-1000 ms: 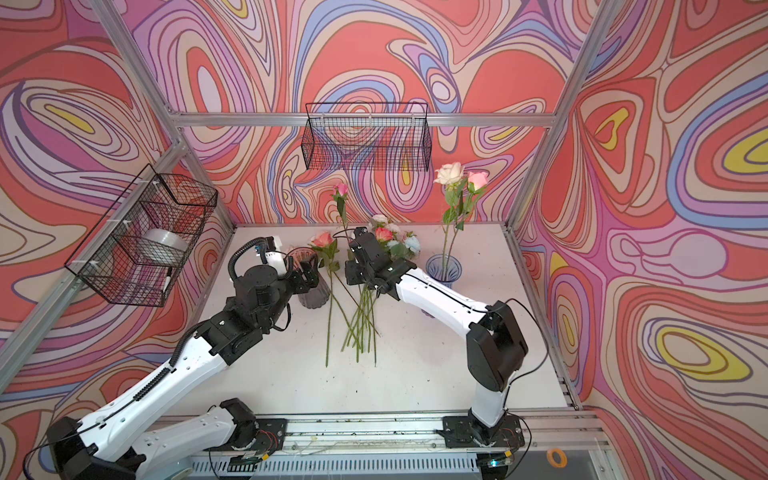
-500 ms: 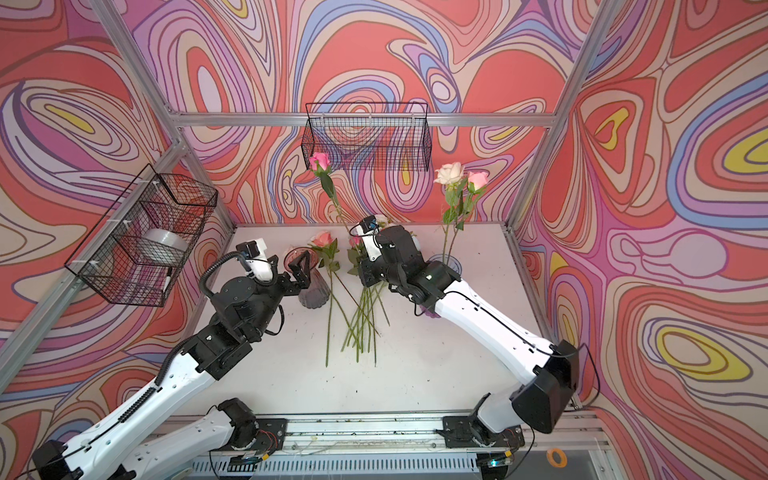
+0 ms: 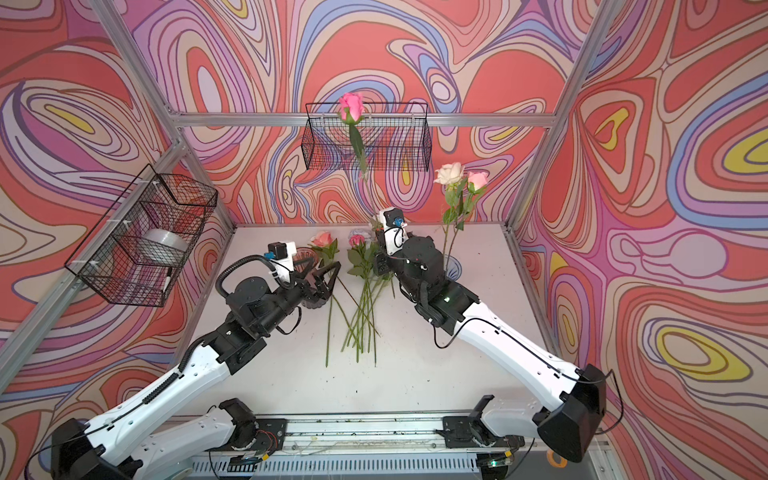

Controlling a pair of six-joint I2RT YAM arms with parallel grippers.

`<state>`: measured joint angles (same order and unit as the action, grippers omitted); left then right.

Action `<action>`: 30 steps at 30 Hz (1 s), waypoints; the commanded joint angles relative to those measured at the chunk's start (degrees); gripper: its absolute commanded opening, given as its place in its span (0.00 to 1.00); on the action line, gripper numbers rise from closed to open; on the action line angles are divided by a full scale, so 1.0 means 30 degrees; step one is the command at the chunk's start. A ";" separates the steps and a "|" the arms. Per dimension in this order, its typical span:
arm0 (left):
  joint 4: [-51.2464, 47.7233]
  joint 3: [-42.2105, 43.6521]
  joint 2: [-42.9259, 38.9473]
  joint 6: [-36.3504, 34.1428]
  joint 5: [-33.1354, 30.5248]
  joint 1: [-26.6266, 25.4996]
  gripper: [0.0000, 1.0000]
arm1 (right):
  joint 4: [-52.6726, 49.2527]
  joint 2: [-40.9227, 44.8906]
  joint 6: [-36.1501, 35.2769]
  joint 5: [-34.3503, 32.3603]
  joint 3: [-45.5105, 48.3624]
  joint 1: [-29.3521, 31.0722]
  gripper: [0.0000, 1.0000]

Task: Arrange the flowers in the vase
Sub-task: 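Raise the pink rose high above the purple vase with the right gripper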

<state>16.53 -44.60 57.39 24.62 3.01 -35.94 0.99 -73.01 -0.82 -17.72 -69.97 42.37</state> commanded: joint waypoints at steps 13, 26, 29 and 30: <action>0.0701 -0.2241 0.3156 0.2658 0.8638 0.0057 0.85 | 1.1172 0.0356 -0.7705 -0.7650 0.0924 -0.1895 0.00; 0.0875 -0.2142 0.3088 0.2658 0.8551 0.0028 0.86 | 1.0478 0.1990 -0.4793 -0.7772 0.4480 -0.5083 0.00; 0.0875 -0.2097 0.3137 0.2646 0.8500 0.0022 0.85 | 1.0547 0.1984 -0.4148 -0.7782 0.5386 -0.5376 0.00; 0.0879 -0.2098 0.3144 0.2646 0.8494 -0.0001 0.86 | 1.0499 0.1997 -0.3925 -0.7694 0.5553 -0.5510 0.00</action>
<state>17.02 -50.28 67.11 32.01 27.90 -35.94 31.68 -67.13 -15.33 -40.07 -54.96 26.85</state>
